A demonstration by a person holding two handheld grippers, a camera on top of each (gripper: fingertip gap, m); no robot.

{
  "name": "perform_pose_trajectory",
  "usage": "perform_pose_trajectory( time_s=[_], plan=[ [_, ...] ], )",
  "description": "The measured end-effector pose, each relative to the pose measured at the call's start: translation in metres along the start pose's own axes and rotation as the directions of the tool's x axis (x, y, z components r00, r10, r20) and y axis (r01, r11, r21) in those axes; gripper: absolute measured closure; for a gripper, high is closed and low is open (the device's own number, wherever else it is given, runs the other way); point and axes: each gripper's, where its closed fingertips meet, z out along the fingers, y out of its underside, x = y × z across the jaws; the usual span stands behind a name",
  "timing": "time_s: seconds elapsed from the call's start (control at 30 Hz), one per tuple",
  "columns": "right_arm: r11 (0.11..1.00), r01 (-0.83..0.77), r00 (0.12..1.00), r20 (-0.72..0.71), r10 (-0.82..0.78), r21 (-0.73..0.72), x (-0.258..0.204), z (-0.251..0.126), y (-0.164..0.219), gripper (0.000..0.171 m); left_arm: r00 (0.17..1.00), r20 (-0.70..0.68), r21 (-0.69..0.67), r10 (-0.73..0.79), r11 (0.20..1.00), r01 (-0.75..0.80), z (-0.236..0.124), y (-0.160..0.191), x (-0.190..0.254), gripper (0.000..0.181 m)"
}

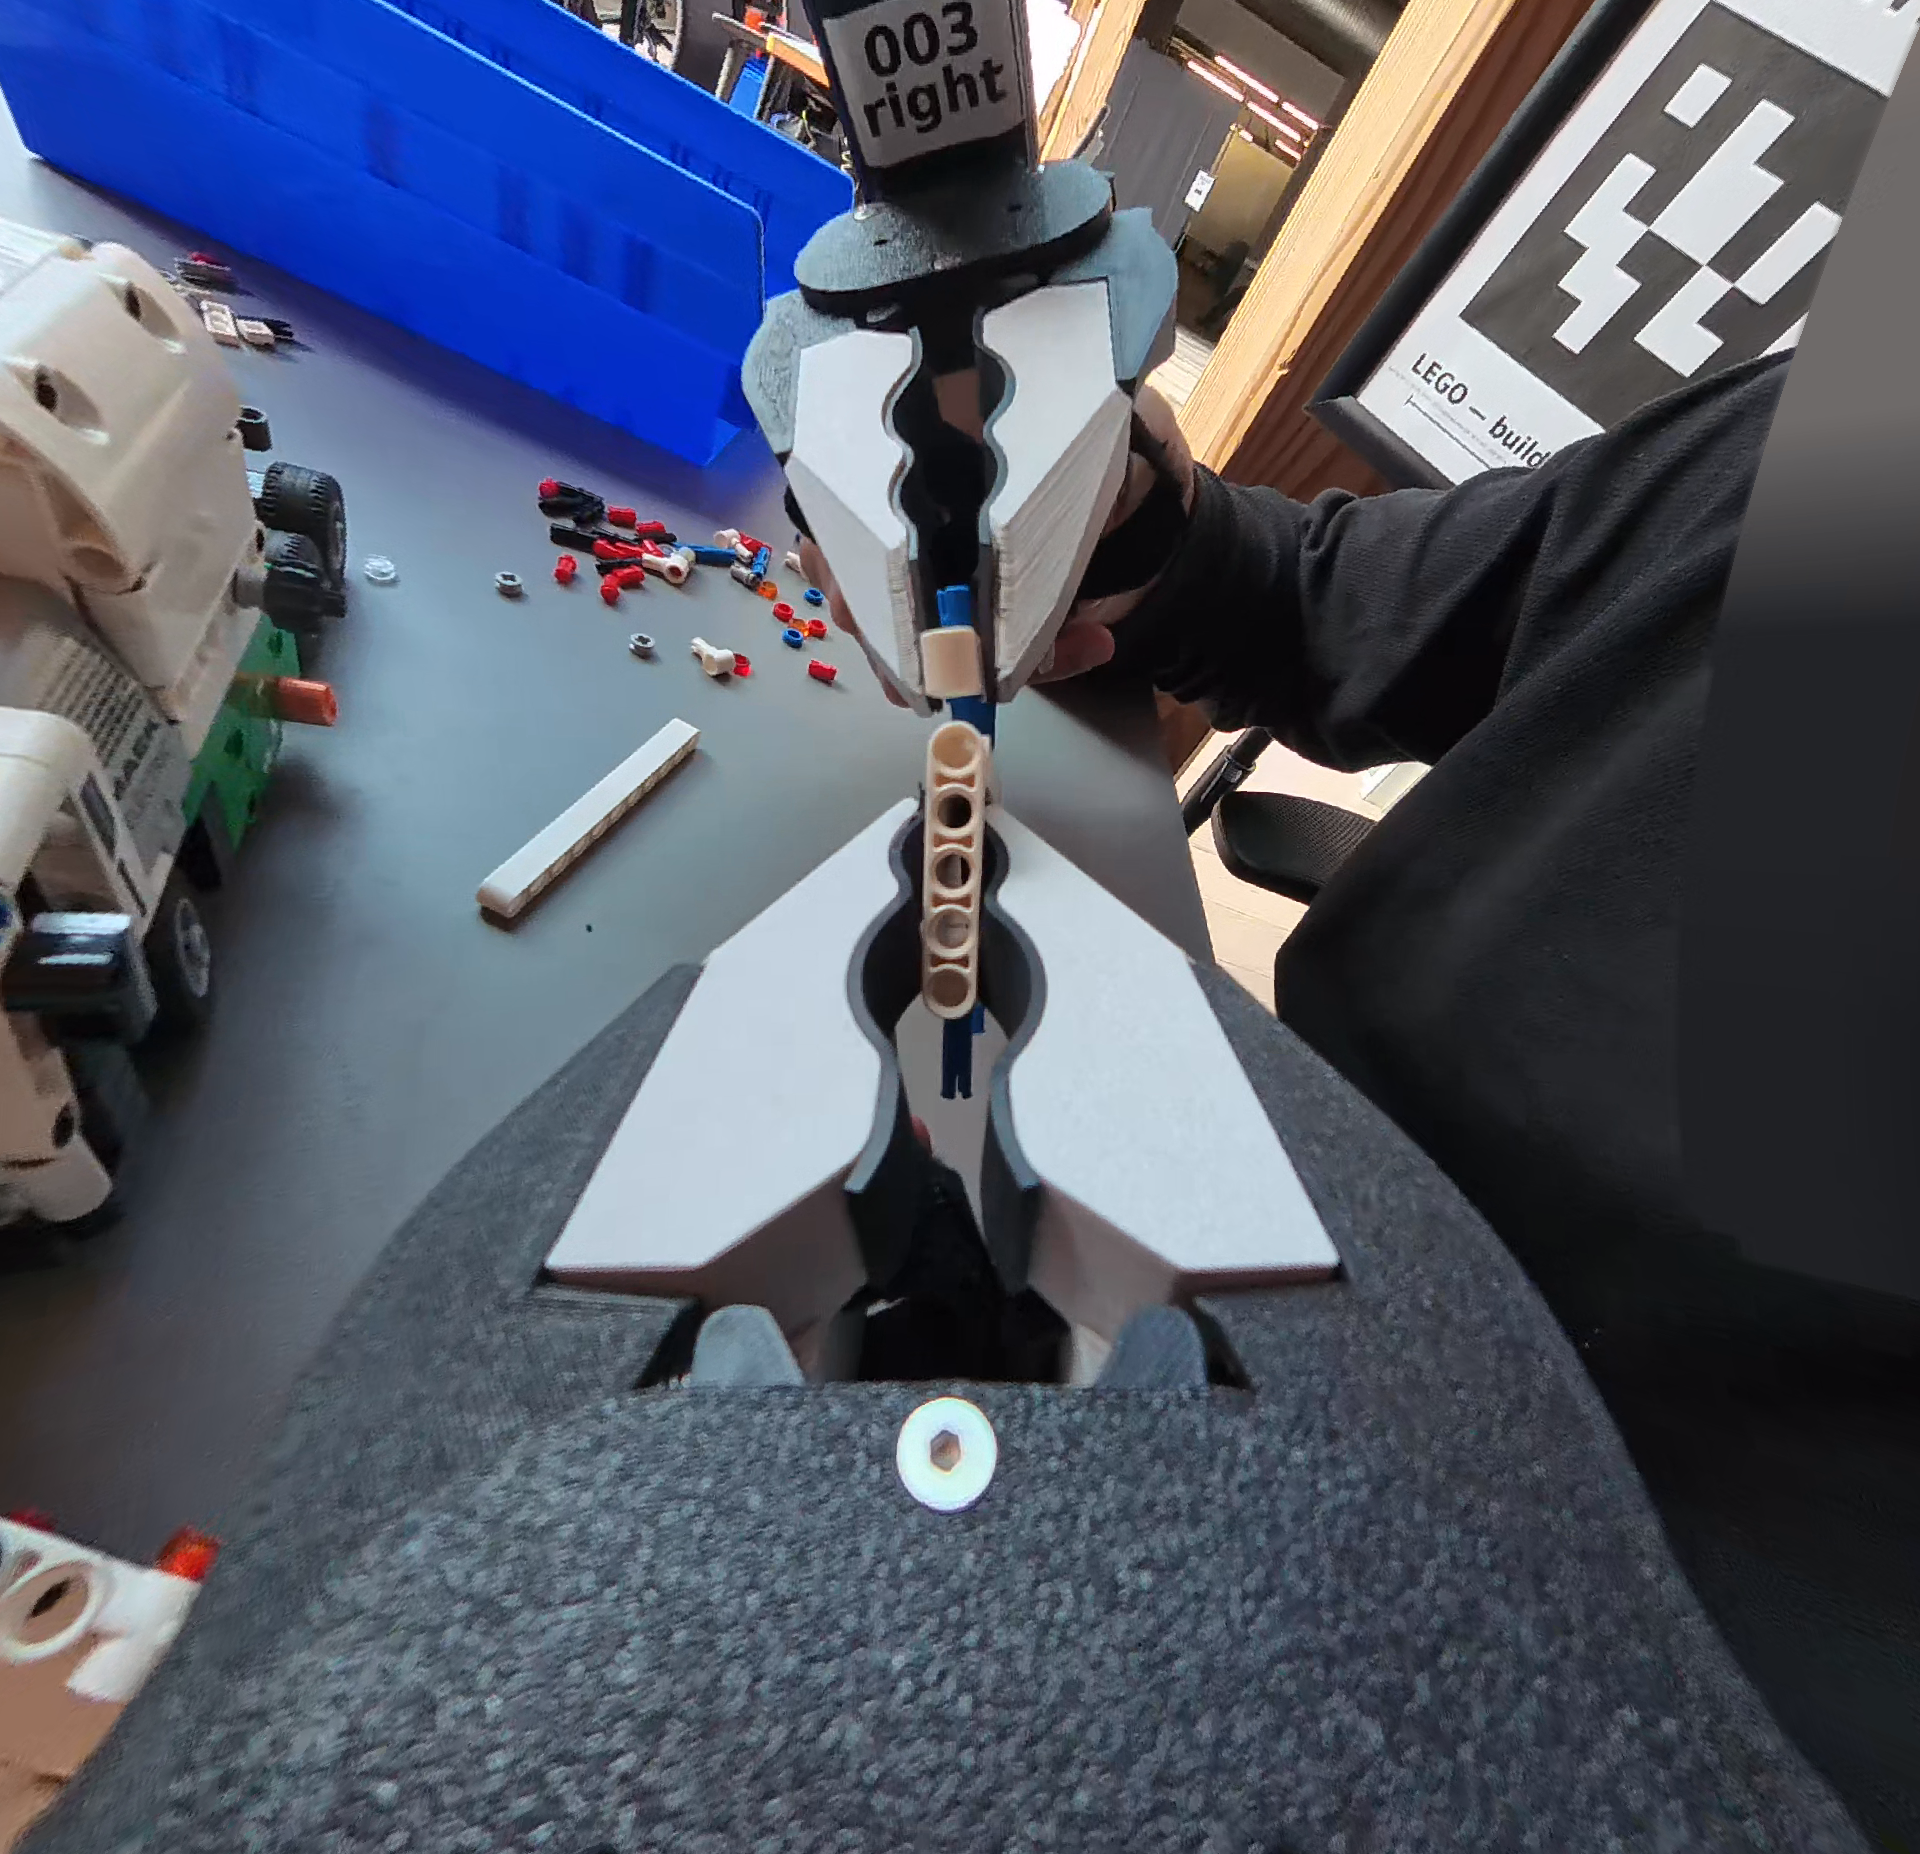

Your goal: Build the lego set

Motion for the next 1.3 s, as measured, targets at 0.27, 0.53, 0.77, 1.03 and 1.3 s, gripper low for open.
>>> perform_pose_trajectory(
  time_s=[0.27,0.53,0.77,1.03,1.3],
  plan=[
    [0.999,0.036,0.998,-0.056,-0.035,0.007,0.004,-0.001,-0.001,0.165,0.989,-0.058,0.027,-0.138,0.990,0.140,0.002,-0.002,0.000,0.181],
    [1.000,0.005,0.999,-0.044,-0.005,-0.007,0.006,-0.002,0.000,0.165,0.987,-0.056,0.023,-0.151,0.988,0.153,0.004,-0.001,-0.001,0.181],
    [0.999,-0.034,0.999,0.006,0.034,-0.003,0.002,-0.004,-0.002,0.165,0.978,-0.093,0.023,-0.185,0.982,0.188,0.003,-0.002,-0.001,0.181],
    [0.998,-0.007,1.000,0.004,0.007,0.062,0.002,-0.010,-0.013,0.166,0.975,-0.106,0.034,-0.195,0.979,0.200,0.002,-0.004,-0.001,0.181],
    [0.975,-0.155,0.986,0.088,0.142,0.160,0.003,-0.010,-0.020,0.166,0.973,-0.098,0.072,-0.209,0.974,0.216,0.000,-0.010,-0.006,0.181]
  ],
)
